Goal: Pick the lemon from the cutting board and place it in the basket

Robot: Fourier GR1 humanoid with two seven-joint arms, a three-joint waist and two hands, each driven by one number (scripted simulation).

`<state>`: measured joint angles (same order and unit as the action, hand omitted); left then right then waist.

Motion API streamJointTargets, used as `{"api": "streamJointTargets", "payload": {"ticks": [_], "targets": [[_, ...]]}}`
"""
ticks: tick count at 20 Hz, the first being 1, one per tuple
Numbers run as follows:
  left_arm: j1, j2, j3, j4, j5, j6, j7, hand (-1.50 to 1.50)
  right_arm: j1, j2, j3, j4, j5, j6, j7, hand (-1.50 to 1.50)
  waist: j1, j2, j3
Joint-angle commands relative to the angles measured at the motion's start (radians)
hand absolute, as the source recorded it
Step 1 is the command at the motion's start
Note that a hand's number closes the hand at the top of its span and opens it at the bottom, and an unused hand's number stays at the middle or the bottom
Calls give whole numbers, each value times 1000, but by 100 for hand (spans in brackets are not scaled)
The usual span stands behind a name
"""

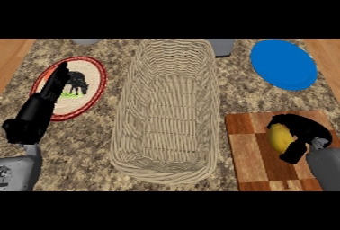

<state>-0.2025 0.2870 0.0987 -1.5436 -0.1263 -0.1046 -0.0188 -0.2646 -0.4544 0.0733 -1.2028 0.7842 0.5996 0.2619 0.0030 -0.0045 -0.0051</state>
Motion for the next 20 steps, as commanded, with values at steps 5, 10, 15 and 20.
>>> {"api": "streamJointTargets", "payload": {"ticks": [5,10,15,20], "targets": [[24,-18,-9,-58,-7,-23,32,0,-25,71,69,123,119,-121,-76,150,3,5,5],[-24,-37,-7,10,-50,13,1,0,-90,10,37,201,177,-233,-198,150,3,7,6],[-17,-47,-19,-55,-40,5,56,0,-156,-44,-6,379,250,-482,-337,150,12,9,6],[24,-69,-37,-41,-66,19,15,0,-200,-24,-44,324,264,-575,-281,150,8,7,6]]}}
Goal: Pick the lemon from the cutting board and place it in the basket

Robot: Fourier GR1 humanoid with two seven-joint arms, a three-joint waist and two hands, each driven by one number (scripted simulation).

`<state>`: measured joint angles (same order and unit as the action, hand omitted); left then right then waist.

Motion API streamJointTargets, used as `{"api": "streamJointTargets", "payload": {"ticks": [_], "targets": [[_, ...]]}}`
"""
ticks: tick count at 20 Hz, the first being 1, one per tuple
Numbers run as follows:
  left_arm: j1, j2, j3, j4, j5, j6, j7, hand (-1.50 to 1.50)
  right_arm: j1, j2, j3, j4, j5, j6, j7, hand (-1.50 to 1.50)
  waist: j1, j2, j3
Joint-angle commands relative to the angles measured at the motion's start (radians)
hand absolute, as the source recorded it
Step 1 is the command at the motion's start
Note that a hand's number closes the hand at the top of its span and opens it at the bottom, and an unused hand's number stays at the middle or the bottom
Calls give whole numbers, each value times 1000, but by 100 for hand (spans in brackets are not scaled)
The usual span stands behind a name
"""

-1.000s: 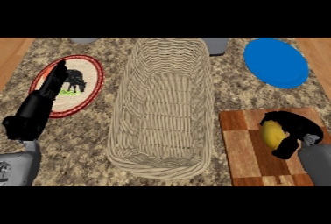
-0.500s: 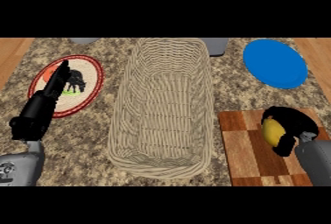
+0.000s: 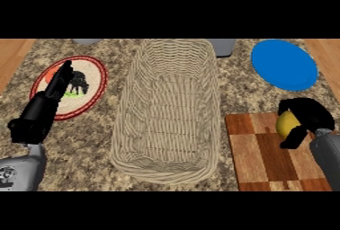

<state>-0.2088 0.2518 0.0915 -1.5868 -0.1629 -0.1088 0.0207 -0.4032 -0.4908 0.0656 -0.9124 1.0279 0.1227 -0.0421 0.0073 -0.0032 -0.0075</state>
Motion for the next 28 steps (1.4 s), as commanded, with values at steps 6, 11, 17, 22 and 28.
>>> {"api": "streamJointTargets", "payload": {"ticks": [6,11,17,22,28], "targets": [[31,18,27,-10,17,-17,-10,0,-53,50,-188,-201,-186,-179,-47,150,-18,-6,7],[7,20,32,4,6,-5,17,0,-136,138,-279,-357,-449,-54,-109,150,-29,-9,7],[24,4,17,-43,-3,3,45,0,-280,82,-291,-630,-580,182,134,150,-18,-10,6],[38,-22,-1,9,-22,13,-27,0,-361,180,-222,-813,-667,267,397,150,-19,-5,6],[24,-41,-20,31,-40,20,-42,0,-612,250,-156,-762,-710,310,691,150,-6,0,6]]}}
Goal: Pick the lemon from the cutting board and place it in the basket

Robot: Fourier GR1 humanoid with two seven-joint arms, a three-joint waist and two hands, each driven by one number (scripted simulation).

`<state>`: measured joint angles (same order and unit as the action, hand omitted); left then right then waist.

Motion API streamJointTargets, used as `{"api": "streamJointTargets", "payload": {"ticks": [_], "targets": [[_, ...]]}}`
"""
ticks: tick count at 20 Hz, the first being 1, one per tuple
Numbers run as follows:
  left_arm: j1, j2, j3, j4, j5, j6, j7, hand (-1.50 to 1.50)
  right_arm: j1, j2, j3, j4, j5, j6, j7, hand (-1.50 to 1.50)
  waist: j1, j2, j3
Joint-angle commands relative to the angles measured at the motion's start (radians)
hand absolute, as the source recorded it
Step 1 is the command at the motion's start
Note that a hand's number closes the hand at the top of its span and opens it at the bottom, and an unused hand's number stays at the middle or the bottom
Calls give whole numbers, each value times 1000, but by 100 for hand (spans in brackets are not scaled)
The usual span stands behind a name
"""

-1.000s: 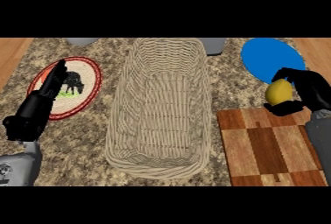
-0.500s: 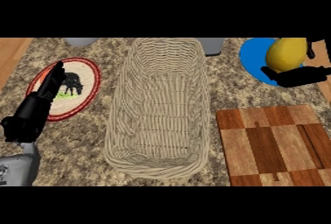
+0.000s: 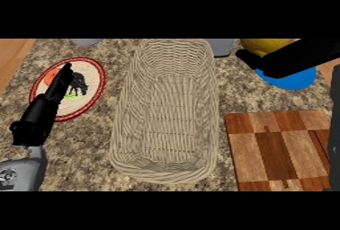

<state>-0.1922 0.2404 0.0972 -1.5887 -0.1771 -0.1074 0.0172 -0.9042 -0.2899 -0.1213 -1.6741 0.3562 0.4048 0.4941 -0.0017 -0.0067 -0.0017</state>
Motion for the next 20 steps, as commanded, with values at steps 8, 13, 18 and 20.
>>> {"api": "streamJointTargets", "payload": {"ticks": [8,13,18,20], "targets": [[0,34,51,76,31,-44,-82,0,-199,170,139,122,22,-18,284,150,9,7,1],[-26,-10,4,40,-13,-3,-40,0,-248,222,196,237,41,7,320,150,8,8,1],[0,2,21,8,10,-28,-26,0,-278,257,235,330,81,12,357,150,12,8,1],[-12,33,49,-1,41,-58,1,0,-248,203,288,269,111,95,405,150,6,4,1]]}}
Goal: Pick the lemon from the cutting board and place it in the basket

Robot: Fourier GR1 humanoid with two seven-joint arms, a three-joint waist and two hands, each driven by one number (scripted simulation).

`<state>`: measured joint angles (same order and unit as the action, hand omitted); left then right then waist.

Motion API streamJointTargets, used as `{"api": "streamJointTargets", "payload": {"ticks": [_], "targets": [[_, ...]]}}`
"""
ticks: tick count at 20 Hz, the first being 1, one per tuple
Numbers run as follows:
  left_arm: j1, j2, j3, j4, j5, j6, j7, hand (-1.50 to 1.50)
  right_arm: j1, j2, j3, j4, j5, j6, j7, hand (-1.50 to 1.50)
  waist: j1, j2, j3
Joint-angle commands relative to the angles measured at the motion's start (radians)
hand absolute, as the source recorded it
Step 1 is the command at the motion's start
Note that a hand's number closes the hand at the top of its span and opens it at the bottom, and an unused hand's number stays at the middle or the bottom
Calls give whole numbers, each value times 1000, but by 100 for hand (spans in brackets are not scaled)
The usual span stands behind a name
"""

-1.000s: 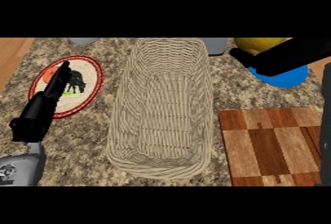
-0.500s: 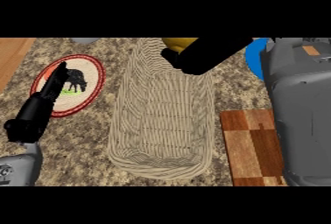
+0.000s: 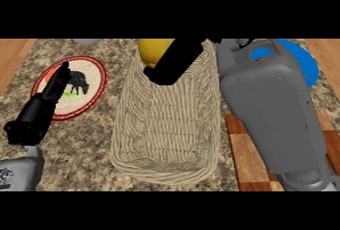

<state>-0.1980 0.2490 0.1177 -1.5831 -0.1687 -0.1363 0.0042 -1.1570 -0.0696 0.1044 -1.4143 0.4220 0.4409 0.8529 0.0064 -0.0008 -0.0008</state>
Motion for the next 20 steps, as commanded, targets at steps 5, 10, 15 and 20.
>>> {"api": "streamJointTargets", "payload": {"ticks": [5,10,15,20], "targets": [[-27,-4,8,55,-8,6,-19,0,-27,-91,99,94,105,120,-35,150,-3,3,0],[-9,18,24,-56,23,-25,57,0,-24,-65,87,57,60,218,19,-150,0,-2,1],[54,-19,-6,-48,-21,8,0,0,79,-16,63,11,18,205,-4,-150,-2,-2,1],[-31,44,64,28,45,-55,4,0,86,43,14,-3,42,59,-46,-150,-5,0,1]]}}
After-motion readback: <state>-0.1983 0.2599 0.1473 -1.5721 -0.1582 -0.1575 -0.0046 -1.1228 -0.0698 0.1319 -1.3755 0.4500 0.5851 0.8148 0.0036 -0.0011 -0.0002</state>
